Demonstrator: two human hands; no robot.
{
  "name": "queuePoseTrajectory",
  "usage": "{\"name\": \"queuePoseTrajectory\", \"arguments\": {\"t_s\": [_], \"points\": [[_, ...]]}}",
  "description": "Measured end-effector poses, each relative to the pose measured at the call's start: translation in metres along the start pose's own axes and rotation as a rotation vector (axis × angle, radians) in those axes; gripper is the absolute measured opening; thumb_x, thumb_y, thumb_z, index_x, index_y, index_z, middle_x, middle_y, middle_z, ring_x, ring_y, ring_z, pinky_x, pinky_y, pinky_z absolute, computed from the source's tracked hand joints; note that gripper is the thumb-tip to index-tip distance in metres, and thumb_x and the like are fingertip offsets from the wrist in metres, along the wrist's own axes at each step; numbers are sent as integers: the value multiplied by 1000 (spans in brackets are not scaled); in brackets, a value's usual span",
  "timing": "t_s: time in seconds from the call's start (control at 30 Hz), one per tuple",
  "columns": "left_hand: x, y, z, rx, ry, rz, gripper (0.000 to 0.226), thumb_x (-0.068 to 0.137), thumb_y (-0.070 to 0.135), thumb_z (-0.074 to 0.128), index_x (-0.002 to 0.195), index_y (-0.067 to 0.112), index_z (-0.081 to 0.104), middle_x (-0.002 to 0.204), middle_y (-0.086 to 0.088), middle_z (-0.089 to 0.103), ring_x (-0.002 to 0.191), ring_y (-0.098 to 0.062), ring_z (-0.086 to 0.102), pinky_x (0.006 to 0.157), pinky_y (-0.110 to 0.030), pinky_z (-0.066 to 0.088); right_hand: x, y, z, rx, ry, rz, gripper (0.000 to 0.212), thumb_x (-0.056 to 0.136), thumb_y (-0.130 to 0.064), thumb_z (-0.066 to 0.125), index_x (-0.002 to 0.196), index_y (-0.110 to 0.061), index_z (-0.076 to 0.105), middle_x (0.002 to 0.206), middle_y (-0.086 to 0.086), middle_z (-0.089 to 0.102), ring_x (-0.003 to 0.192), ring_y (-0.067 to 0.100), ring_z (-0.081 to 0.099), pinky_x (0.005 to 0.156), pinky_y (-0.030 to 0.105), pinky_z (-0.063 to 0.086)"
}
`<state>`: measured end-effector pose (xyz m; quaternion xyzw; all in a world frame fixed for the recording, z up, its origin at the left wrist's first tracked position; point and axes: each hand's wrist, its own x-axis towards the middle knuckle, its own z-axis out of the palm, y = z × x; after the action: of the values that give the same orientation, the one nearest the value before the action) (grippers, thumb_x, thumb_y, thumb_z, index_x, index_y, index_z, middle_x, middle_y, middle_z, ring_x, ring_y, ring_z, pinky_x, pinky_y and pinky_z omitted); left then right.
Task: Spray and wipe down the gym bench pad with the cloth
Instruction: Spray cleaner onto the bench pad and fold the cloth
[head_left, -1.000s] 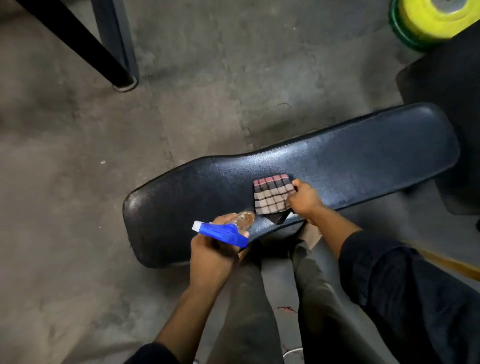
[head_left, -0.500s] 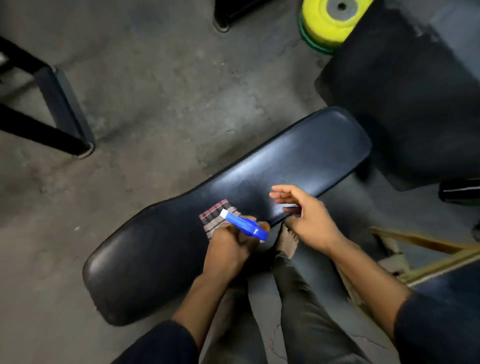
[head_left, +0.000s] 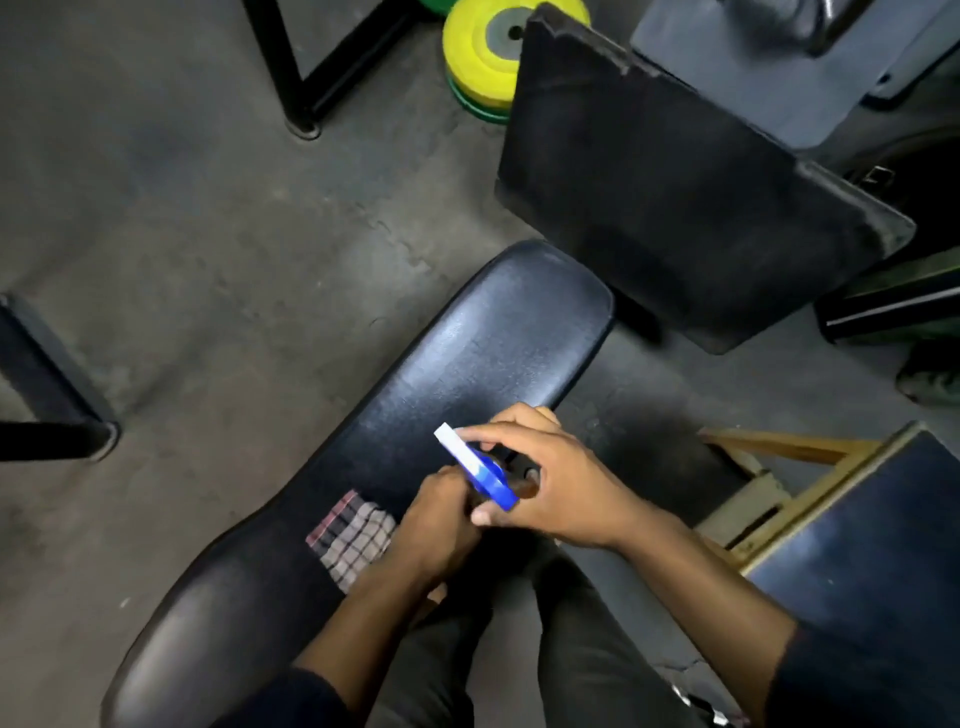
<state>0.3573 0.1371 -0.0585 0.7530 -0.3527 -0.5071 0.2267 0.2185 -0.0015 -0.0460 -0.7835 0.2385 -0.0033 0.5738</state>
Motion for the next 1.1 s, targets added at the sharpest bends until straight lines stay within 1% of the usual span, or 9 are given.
{"name": "queuePoseTrajectory", "arguments": {"t_s": [0.1,0.2,0.27,0.33,0.4,0.53,0.7,0.97,1.1], "points": [[15,0,2,-31,-43,-17,34,75,41,57,97,20,74,93,4,77,72,3,72,58,-19,55,7,17,11,28,13,5,53,83,-31,95,129,-21,72,116,-1,67,114,25,59,107,43,49],[31,-5,-1,-2,-62,-47,25,69,47,75,93,39,73,88,22,77,82,13,69,70,-10,50,11,34,23,111,159,42,21,94,-30,82,107,-24,67,99,-10,66,98,17,65,92,42,55],[48,-18,-6,43,-67,-46,39,73,45,86,108,42,70,100,23,78,97,9,72,85,-14,53,16,47,30,227,281,190,16,96,-36,75,103,-29,63,85,-12,66,75,7,67,75,32,58],[65,-34,-11,172,1,-3,50,85,39,86,131,33,68,130,12,74,125,-12,67,109,-31,50,24,58,30,269,451,292,15,91,-40,71,100,-31,63,80,-12,68,66,3,62,69,24,54],[91,-54,-17,366,120,66,54,95,38,75,145,21,63,154,0,61,143,-25,54,123,-36,37,38,76,27,298,582,348,14,85,-38,69,95,-28,69,84,-6,71,73,7,63,76,27,53],[167,-83,-3,554,235,234,60,103,37,60,158,16,51,172,-5,40,160,-27,36,133,-45,26,74,125,35,175,721,447,13,81,-35,65,74,-25,67,69,-5,65,63,3,55,67,27,48],[231,-98,33,693,343,304,63,107,44,47,166,22,39,179,3,25,166,-24,22,134,-50,17,103,163,37,-10,797,462,18,80,-27,66,64,-28,58,69,-4,58,70,13,56,65,14,39],[240,-111,45,759,484,361,62,108,45,44,165,21,40,178,2,27,165,-24,26,132,-52,23,117,185,34,-198,870,631,54,92,-45,61,51,-25,32,55,-4,42,51,14,39,67,37,24],[238,-111,44,751,501,370,62,108,44,46,164,20,42,178,2,28,164,-23,27,132,-52,24,102,184,45,-280,879,463,55,93,-39,63,55,-33,23,53,-10,31,53,17,37,61,29,22]]}}
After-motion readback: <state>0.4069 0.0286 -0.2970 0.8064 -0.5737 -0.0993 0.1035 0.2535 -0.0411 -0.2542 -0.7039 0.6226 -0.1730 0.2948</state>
